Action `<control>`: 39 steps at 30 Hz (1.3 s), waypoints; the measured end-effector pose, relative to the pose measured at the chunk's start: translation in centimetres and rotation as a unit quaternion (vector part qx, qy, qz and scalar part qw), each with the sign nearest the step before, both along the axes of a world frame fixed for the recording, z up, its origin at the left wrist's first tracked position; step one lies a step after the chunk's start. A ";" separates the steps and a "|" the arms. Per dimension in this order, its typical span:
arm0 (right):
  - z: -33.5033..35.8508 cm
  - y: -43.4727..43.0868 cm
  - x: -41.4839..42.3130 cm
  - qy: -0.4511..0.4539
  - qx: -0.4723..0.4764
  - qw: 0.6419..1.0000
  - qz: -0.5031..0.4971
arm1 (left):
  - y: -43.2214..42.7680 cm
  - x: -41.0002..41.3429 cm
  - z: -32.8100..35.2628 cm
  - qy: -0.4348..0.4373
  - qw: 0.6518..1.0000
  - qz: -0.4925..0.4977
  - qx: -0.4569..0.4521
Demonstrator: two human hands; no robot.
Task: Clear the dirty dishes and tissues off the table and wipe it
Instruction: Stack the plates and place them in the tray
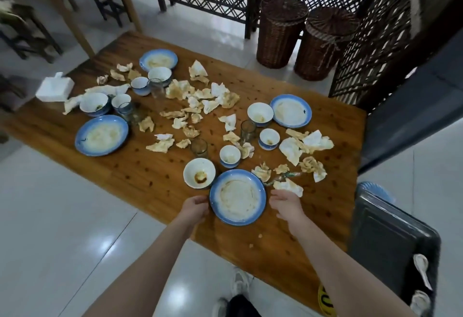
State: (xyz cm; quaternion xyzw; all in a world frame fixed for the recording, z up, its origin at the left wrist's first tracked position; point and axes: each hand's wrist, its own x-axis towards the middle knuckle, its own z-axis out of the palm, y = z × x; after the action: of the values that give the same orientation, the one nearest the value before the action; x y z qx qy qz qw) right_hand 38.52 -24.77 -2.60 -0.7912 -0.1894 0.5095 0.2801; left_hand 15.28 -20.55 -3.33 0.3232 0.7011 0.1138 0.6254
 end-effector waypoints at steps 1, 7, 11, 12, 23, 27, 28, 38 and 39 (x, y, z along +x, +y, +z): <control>-0.4 0.5 0.1 -0.010 0.002 1.000 0.008 | 0.3 0.2 -0.3 0.002 1.000 -0.004 -0.004; -2.6 2.5 0.0 -0.013 -0.026 0.999 0.043 | 1.0 1.0 -1.3 -0.003 1.000 0.005 -0.008; -3.3 2.9 0.2 -0.004 -0.040 0.997 0.058 | 1.2 1.0 -1.4 0.000 1.000 0.017 -0.014; -3.3 3.0 0.2 0.006 -0.045 0.997 0.059 | 1.1 1.0 -1.4 0.000 1.000 0.020 -0.016; -1.8 1.1 1.7 0.034 -0.014 0.998 0.058 | -0.8 1.1 -0.2 -0.051 0.997 0.051 -0.020; -0.2 0.7 2.8 0.030 0.006 0.995 0.092 | -1.5 1.4 0.7 -0.077 0.996 0.035 0.008; 0.2 0.7 3.0 0.033 0.010 0.994 0.099 | -1.5 1.4 0.9 -0.081 0.996 0.036 0.017; 3.7 2.5 -0.5 0.060 0.081 0.986 0.129 | -1.0 -2.0 4.0 -0.096 0.988 0.066 0.097; 4.0 2.8 -1.3 0.066 0.085 0.985 0.136 | -0.8 -2.8 4.2 -0.095 0.987 0.071 0.104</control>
State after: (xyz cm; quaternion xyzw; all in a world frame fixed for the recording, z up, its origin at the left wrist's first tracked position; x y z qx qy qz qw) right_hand 37.27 -21.96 1.44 -0.6961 -0.3186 0.5762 0.2863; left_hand 12.50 -21.35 0.86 0.3232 0.6439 0.2603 0.6428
